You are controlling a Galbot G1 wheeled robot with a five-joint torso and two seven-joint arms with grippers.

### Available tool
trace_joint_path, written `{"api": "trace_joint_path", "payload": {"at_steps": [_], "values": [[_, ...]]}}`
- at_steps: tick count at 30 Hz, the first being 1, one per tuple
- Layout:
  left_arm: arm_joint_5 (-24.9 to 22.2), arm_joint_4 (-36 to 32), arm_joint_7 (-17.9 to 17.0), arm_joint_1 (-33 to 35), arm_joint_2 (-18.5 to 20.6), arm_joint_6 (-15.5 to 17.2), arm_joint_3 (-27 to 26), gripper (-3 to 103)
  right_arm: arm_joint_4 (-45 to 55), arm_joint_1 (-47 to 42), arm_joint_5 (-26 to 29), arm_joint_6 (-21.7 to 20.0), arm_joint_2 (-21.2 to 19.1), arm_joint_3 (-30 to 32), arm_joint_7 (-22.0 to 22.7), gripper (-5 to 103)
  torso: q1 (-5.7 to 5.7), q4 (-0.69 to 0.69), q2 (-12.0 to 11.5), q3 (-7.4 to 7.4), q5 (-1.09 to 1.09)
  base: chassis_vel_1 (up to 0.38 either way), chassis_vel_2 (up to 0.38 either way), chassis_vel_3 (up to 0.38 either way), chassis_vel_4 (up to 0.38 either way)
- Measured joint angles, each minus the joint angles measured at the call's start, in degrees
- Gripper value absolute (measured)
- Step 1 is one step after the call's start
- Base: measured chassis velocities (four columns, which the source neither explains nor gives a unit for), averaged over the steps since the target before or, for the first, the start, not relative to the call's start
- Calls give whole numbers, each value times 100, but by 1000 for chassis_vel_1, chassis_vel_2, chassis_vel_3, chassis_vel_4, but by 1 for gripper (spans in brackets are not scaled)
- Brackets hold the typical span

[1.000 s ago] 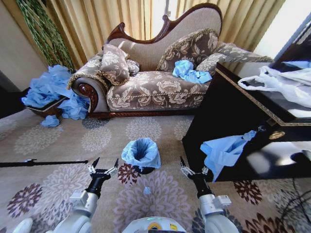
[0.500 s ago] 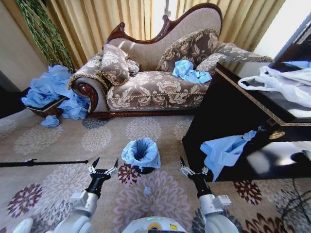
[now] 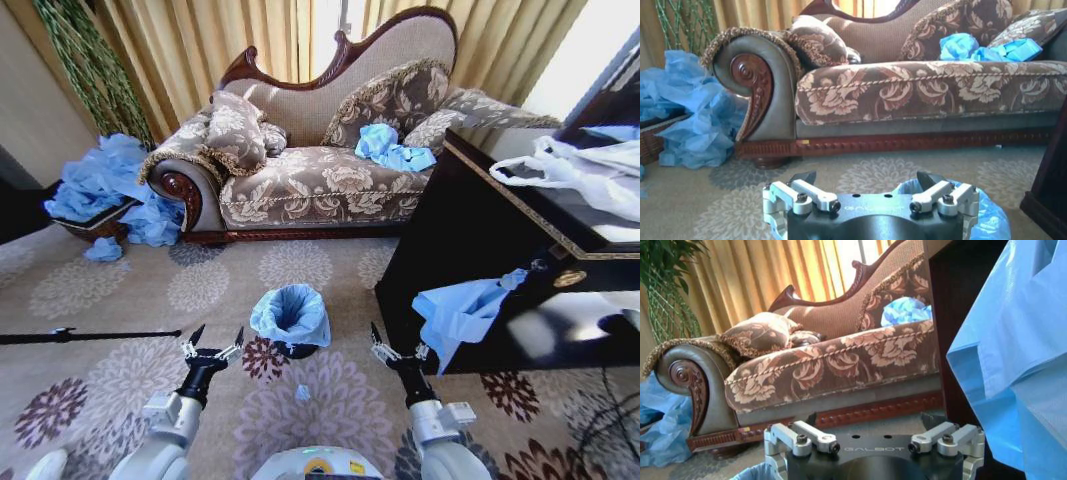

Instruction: Place a garbage bag over the trash bin.

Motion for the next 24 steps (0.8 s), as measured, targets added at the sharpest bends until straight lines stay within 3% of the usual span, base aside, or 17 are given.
{"api": "trace_joint_path", "payload": {"at_steps": [24], "values": [[0,0,0,0,0,0,0,100,0,0,0,0,0,0,0,100,0,0,0,0,0,0,0,0,0]]}}
